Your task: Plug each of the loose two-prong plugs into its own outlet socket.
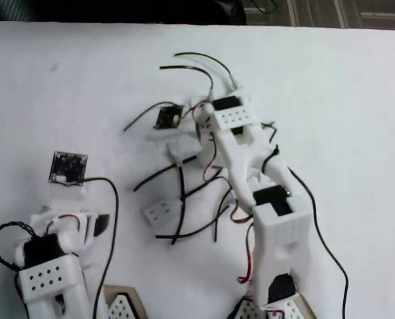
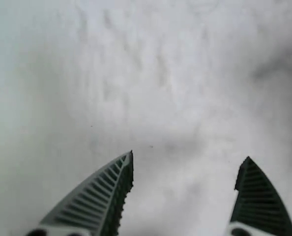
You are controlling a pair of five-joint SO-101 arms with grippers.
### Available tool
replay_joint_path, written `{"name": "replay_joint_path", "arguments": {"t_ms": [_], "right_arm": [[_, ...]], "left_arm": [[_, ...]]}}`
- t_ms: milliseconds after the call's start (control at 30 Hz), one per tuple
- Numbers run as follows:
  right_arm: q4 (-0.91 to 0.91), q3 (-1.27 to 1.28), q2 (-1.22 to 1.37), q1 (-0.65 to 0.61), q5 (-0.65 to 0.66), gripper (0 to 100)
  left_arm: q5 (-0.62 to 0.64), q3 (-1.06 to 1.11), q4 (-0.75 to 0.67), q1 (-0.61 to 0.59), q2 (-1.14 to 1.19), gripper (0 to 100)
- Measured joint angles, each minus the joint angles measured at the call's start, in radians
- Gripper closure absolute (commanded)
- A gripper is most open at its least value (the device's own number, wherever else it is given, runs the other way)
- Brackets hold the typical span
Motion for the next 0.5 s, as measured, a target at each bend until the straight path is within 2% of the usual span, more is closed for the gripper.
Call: {"name": "replay_joint_path", "arguments": {"t_ms": [67,200,500], "right_arm": [[-0.051,-0.002,0.026,-0.009,-0.002,78.8],[-0.103,-0.003,0.052,-0.009,-0.002,98.0],[-0.103,-0.054,0.064,-0.005,-0.011,98.1]], "left_arm": [[0.0,0.0,0.0,0.0,0.0,67],[0.0,0.0,0.0,0.0,0.0,67],[0.0,0.0,0.0,0.0,0.0,67]]}}
